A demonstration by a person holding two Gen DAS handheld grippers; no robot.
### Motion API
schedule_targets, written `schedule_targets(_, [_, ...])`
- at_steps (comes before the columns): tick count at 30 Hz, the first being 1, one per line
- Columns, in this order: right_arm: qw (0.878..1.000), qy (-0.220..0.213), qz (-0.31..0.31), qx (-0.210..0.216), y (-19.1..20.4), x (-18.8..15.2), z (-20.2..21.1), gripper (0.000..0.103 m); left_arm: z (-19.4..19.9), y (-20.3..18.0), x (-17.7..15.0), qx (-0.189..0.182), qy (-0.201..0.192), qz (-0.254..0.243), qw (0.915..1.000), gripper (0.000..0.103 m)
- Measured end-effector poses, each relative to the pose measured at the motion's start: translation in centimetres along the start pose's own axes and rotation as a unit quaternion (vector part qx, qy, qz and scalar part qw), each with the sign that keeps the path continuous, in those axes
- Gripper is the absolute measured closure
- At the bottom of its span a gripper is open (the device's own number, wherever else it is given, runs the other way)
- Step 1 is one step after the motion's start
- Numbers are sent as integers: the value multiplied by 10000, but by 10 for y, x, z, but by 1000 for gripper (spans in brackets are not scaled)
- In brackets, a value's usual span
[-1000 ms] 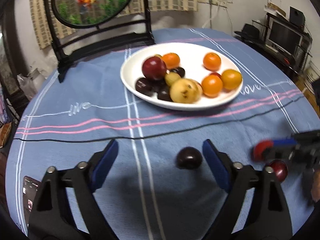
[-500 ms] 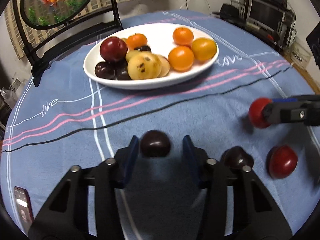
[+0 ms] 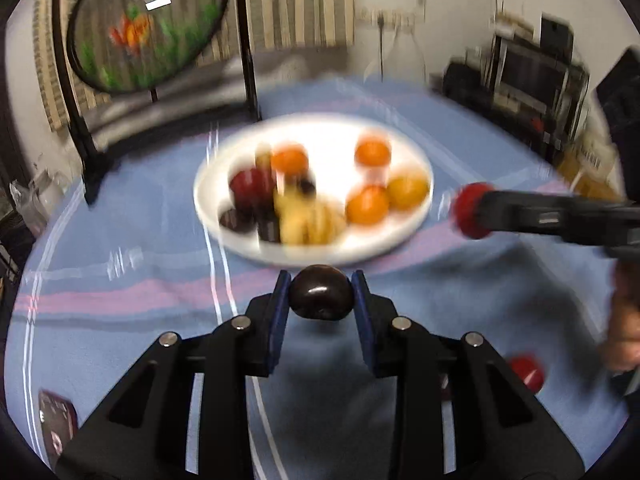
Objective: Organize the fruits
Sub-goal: 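Place the dark plum on the plate with the left tool while the right tool places the tomato, then grasp a red plum with the right tool while the left tool grasps a dark plum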
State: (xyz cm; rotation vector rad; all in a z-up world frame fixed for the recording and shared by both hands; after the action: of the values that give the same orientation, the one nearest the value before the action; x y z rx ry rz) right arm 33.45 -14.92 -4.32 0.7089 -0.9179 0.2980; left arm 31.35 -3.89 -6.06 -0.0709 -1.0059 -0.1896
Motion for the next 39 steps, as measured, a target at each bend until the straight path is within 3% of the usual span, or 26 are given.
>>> schedule_targets(4, [9996,-191,28,-206,-11,31,-38,73,-21,9,49,244,-303,16,9992,72])
schedule_targets(9, [9986,-136,-120,-492,-37,34,-65,73,-64,25,63,706,-167,30,9974,69])
schedule_targets(10, [9981,-55,-187,-589,-44,32,-69,72,-69,29,63,891,-147,-16,9959,51])
schedule_targets(12, [9974,61,-200,-683,-48,30,-69,72,-66,34,63,1070,-200,6,9941,26])
schedule_targets(15, [9978,-19,-31,-659,-45,33,-56,69,-55,35,64,1138,-264,-33,9931,25])
schedule_targets(18, [9964,-187,414,-714,-34,33,-34,57,-47,33,62,1151,-295,2,9929,23])
schedule_targets(20, [9953,-142,634,-714,-28,26,-24,58,-41,30,57,1165,-267,-24,9928,21])
schedule_targets(24, [9938,282,1074,-90,-5,-13,-1,58,-26,27,34,924,-151,46,9956,15])
schedule_targets(27, [9780,1039,1720,558,14,-69,16,57,-15,24,5,708,38,73,9975,15])
schedule_targets(30, [9506,1379,2685,729,33,-107,33,57,-7,20,-17,671,141,-87,9976,15])
schedule_targets(32, [9411,1470,2924,849,41,-119,40,57,-3,15,-26,610,168,-171,9978,15])
schedule_targets(35, [9363,1482,3080,813,44,-124,41,57,0,11,-29,580,149,-213,9980,15])
schedule_targets(39, [9406,1595,2969,414,29,-124,30,57,1,8,-28,596,110,-265,9978,14])
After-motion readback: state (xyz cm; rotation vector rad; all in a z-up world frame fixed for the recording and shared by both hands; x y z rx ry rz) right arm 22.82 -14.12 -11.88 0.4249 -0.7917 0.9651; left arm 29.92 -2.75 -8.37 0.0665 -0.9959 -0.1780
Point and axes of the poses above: each gripper's, at about its wrist camera, not at the fingertips, and z roughly against the way its jaws point, y to its left, x to its top, the point moved 10 cm from there along -z, roughly the way its jaws point, and after that the axes turned 9 degrees about -y, right-handed, at the moved point
